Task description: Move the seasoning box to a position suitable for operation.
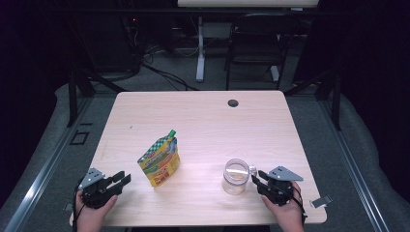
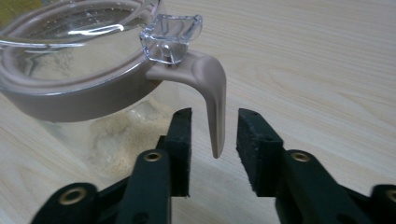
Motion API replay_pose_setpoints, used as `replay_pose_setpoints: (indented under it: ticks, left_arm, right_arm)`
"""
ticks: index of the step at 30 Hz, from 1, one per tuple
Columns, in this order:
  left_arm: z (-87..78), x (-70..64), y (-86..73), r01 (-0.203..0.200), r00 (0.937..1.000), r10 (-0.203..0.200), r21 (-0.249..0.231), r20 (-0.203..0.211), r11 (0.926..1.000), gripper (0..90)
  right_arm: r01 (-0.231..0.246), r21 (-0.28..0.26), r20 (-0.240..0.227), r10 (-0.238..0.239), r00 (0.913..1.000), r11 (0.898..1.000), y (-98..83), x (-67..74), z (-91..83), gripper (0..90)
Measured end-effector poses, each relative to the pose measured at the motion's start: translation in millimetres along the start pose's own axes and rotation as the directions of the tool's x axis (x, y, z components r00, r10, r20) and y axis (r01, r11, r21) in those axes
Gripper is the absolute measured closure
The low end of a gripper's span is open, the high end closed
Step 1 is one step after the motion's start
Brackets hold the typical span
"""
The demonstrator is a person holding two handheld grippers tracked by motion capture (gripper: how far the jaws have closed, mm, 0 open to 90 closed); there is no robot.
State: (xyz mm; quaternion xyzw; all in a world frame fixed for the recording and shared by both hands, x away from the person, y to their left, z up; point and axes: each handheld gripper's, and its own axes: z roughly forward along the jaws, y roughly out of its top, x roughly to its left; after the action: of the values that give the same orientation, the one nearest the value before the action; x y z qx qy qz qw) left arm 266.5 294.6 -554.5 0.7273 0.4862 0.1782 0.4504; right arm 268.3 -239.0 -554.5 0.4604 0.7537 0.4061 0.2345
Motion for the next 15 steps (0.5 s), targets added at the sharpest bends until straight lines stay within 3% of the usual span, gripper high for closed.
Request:
replay_pose_setpoints:
  ticks: [3,7,11,15]
  left_arm:
    - [-0.2,-1.9,-1.4,0.003,1.0,-0.003,-0.004,0.005,1.0,59.1]
    - [-4.9,-3.5,-1.3,0.007,0.9999,-0.007,-0.014,0.015,0.9999,59.0]
    - [-6.2,-4.8,-3.2,0.003,0.9997,-0.003,0.005,0.026,1.0,58.6]
    - [-7.4,-7.2,-4.4,0.005,0.9998,-0.005,-0.003,0.018,1.0,57.2]
  right_arm:
    - [0.002,-0.005,0.0,-0.002,1.0,1.0,3.0,3.0,3.7,72.9]
    - [0.02,-0.01,0.049,-0.019,0.9986,1.0,7.3,7.2,4.1,80.9]
    - [-0.027,-0.006,0.048,0.028,0.9984,1.0,8.6,8.9,4.0,81.1]
    - [-0.029,0.006,0.049,0.029,0.9984,1.0,10.2,16.2,4.6,81.4]
